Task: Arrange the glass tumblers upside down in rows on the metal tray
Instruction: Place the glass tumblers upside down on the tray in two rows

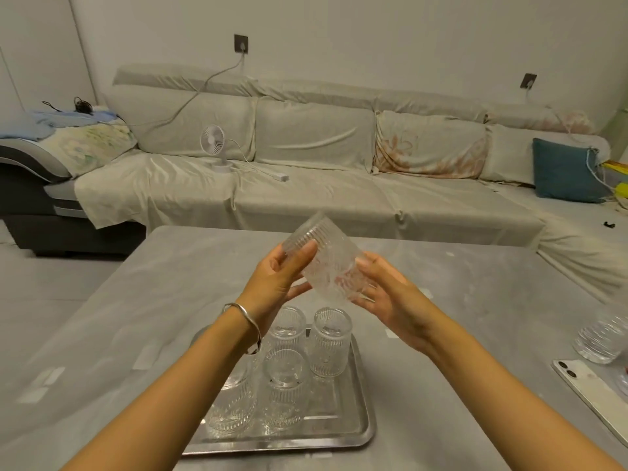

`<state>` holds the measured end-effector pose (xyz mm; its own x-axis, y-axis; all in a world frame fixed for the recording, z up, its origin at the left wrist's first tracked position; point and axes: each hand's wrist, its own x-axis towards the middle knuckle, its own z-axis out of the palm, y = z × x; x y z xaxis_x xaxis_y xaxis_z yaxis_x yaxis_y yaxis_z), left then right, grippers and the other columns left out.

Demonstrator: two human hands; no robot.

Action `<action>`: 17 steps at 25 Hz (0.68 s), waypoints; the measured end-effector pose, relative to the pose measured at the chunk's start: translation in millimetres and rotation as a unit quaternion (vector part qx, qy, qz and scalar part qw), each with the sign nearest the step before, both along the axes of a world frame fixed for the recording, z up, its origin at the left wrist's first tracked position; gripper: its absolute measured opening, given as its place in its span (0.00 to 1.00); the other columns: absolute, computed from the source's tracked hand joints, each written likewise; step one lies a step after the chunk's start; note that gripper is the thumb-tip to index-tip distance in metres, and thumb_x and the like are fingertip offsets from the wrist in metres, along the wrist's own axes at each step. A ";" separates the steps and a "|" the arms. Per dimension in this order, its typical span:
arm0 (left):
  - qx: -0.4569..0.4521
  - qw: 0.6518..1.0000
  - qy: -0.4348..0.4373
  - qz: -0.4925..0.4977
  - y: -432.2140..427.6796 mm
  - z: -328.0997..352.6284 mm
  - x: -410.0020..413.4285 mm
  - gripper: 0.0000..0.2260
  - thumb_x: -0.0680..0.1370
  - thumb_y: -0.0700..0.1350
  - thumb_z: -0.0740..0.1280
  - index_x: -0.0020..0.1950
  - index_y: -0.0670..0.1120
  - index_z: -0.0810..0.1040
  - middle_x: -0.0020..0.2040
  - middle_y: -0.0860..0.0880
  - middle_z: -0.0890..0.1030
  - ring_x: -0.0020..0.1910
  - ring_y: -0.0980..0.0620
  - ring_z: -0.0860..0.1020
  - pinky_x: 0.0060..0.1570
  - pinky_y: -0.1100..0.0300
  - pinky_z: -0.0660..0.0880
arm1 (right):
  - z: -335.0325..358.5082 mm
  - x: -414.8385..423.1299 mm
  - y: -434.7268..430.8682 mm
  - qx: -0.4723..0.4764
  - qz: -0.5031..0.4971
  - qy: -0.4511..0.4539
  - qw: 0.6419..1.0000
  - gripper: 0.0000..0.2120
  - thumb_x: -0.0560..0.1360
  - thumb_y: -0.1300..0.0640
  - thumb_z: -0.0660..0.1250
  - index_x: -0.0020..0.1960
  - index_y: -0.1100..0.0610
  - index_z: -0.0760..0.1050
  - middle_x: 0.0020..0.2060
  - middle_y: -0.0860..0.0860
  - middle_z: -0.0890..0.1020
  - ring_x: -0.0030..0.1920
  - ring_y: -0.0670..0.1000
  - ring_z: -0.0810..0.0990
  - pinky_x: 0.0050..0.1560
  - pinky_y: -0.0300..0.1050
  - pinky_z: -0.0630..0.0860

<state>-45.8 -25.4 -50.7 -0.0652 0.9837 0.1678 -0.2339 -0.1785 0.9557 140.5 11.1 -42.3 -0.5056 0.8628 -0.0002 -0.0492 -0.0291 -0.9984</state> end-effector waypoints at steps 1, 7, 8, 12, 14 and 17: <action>0.009 1.000 0.025 -0.004 -4.1 1.0 -2.0 0.26 0.60 0.59 0.72 0.56 0.53 0.77 0.52 0.52 0.84 0.52 0.55 0.82 0.43 0.63 0.79 | -0.4 2.3 -2.2 0.027 0.028 -0.047 0.998 0.28 0.68 0.46 0.71 0.66 0.53 0.70 0.59 0.52 0.82 0.59 0.50 0.81 0.62 0.47 0.75; 0.049 0.978 0.190 -0.077 -20.3 -2.3 7.4 0.17 0.64 0.61 0.68 0.52 0.67 0.74 0.54 0.60 0.80 0.53 0.58 0.80 0.43 0.68 0.77 | -4.7 5.9 -15.7 0.102 0.061 -0.094 0.988 0.25 0.67 0.46 0.73 0.64 0.46 0.73 0.56 0.45 0.83 0.57 0.45 0.81 0.53 0.38 0.79; 0.055 0.975 0.196 -0.086 -21.5 -4.3 9.5 0.16 0.65 0.60 0.67 0.52 0.68 0.74 0.53 0.61 0.80 0.53 0.59 0.80 0.44 0.69 0.77 | -7.6 7.0 -17.4 0.104 0.054 -0.081 0.990 0.24 0.67 0.48 0.73 0.62 0.46 0.74 0.55 0.45 0.84 0.56 0.45 0.82 0.50 0.37 0.79; 0.041 0.975 0.202 -0.083 -22.9 -16.4 11.3 0.19 0.69 0.59 0.63 0.60 0.63 0.72 0.59 0.53 0.78 0.55 0.58 0.80 0.51 0.62 0.78 | -28.3 12.8 -24.2 0.094 0.017 -0.053 0.994 0.31 0.63 0.48 0.76 0.64 0.50 0.73 0.57 0.49 0.83 0.58 0.48 0.81 0.51 0.39 0.79; 0.024 0.975 0.214 -0.052 -25.9 -25.3 6.8 0.19 0.71 0.59 0.61 0.61 0.60 0.72 0.59 0.51 0.77 0.55 0.59 0.78 0.52 0.62 0.78 | -43.3 16.4 -28.0 0.087 -0.003 -0.052 0.995 0.31 0.61 0.46 0.77 0.62 0.45 0.74 0.57 0.46 0.83 0.58 0.46 0.81 0.51 0.40 0.79; 0.034 0.910 0.411 0.050 -34.9 -47.9 -9.7 0.22 0.72 0.61 0.59 0.64 0.57 0.71 0.62 0.51 0.75 0.60 0.57 0.73 0.62 0.57 0.71 | -67.9 23.5 -34.4 0.082 -0.040 -0.063 0.994 0.32 0.58 0.44 0.79 0.60 0.41 0.74 0.57 0.43 0.82 0.58 0.44 0.80 0.53 0.40 0.79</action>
<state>-55.5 -60.3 -98.6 0.0218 0.9650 0.2612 0.5756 -0.2257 0.7859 164.0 -23.3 -110.2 -0.4408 0.8936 0.0843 0.0800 0.1327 -0.9879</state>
